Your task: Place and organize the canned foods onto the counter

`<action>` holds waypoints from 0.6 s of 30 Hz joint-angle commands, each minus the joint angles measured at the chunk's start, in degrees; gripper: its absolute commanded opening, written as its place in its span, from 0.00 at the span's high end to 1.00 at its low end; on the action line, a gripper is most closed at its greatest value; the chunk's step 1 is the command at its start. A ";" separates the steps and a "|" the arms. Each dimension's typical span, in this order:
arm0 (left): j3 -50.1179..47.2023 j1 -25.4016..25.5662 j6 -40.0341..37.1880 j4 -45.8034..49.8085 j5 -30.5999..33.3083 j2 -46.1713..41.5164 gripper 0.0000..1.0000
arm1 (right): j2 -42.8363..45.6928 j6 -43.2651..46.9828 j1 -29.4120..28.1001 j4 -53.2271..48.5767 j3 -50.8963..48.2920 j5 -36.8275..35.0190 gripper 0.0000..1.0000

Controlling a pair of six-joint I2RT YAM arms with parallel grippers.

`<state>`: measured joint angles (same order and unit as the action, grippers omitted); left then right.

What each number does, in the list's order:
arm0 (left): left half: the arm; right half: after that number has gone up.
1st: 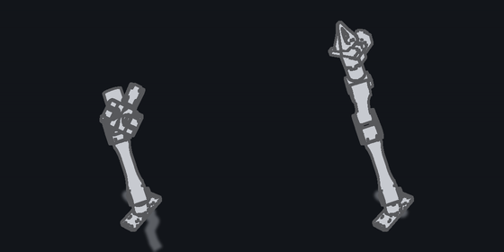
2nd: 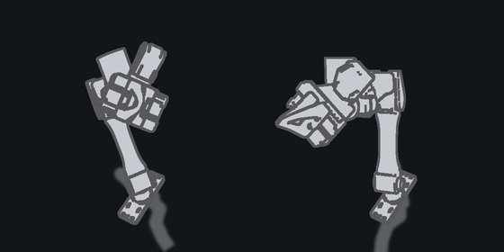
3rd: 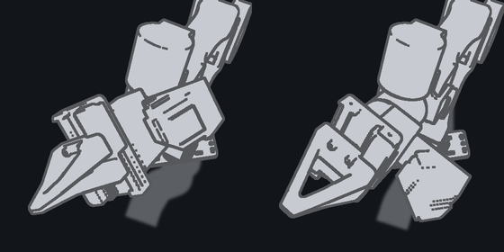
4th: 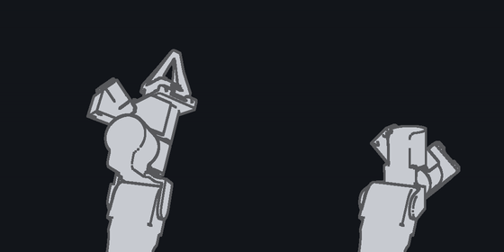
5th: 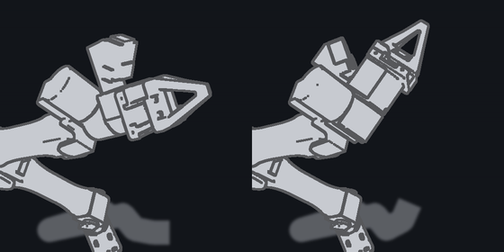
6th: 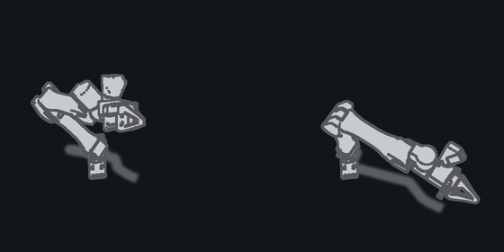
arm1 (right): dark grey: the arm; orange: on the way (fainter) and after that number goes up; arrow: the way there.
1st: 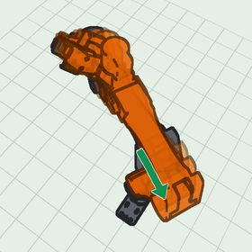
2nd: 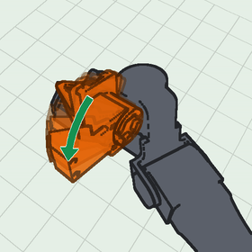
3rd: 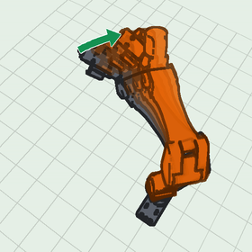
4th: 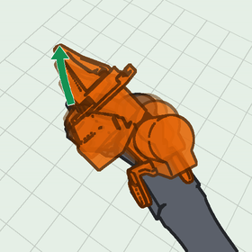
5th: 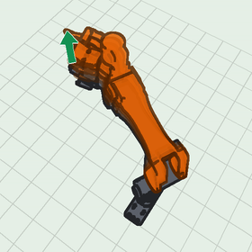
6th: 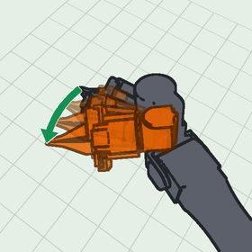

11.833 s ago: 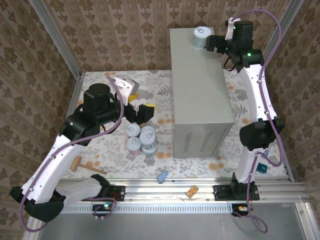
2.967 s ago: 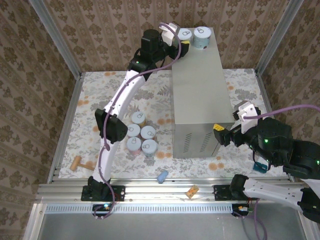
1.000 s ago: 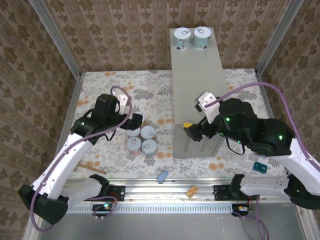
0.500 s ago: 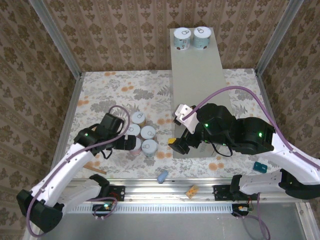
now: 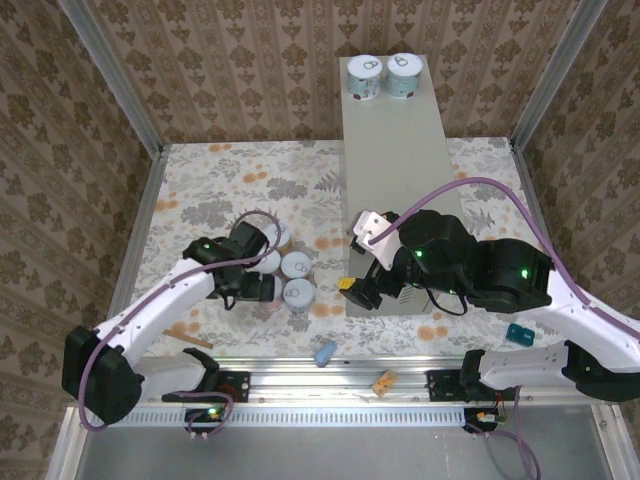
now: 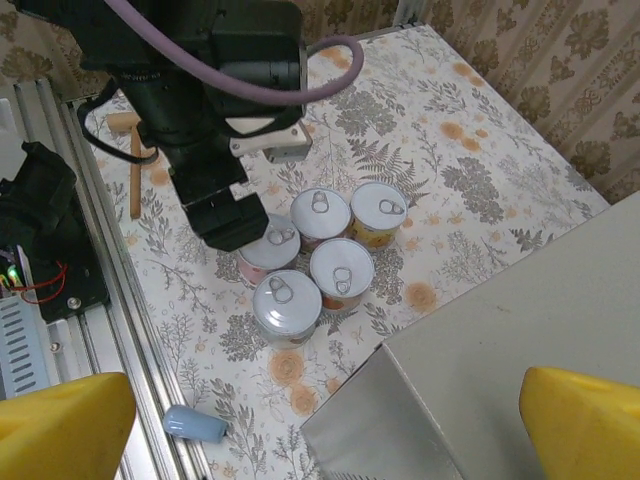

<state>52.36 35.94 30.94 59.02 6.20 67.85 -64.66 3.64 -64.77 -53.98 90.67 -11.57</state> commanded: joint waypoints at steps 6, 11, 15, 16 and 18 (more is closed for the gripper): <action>-5.03 2.66 2.40 -9.29 -1.14 2.46 0.03 | 0.21 2.34 -0.35 3.44 -0.67 -1.52 0.00; -6.86 2.71 2.54 -12.03 -1.28 4.00 0.04 | 0.24 2.08 -0.35 4.10 -1.15 -1.65 0.00; -8.28 2.82 2.46 -14.96 -1.90 5.04 0.04 | 0.46 1.38 -0.35 4.70 -1.77 -1.78 0.00; -8.58 2.86 2.39 -15.46 -1.93 5.22 0.04 | 0.55 1.26 -0.35 4.82 -1.97 -1.84 0.00; -9.01 2.84 2.13 -16.87 -1.52 5.44 0.05 | 0.76 0.99 -0.35 5.10 -2.40 -2.13 0.00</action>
<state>45.60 38.61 32.21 44.66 3.84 71.55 -64.64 4.78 -64.77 -50.54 89.36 -12.01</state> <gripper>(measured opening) 0.956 0.999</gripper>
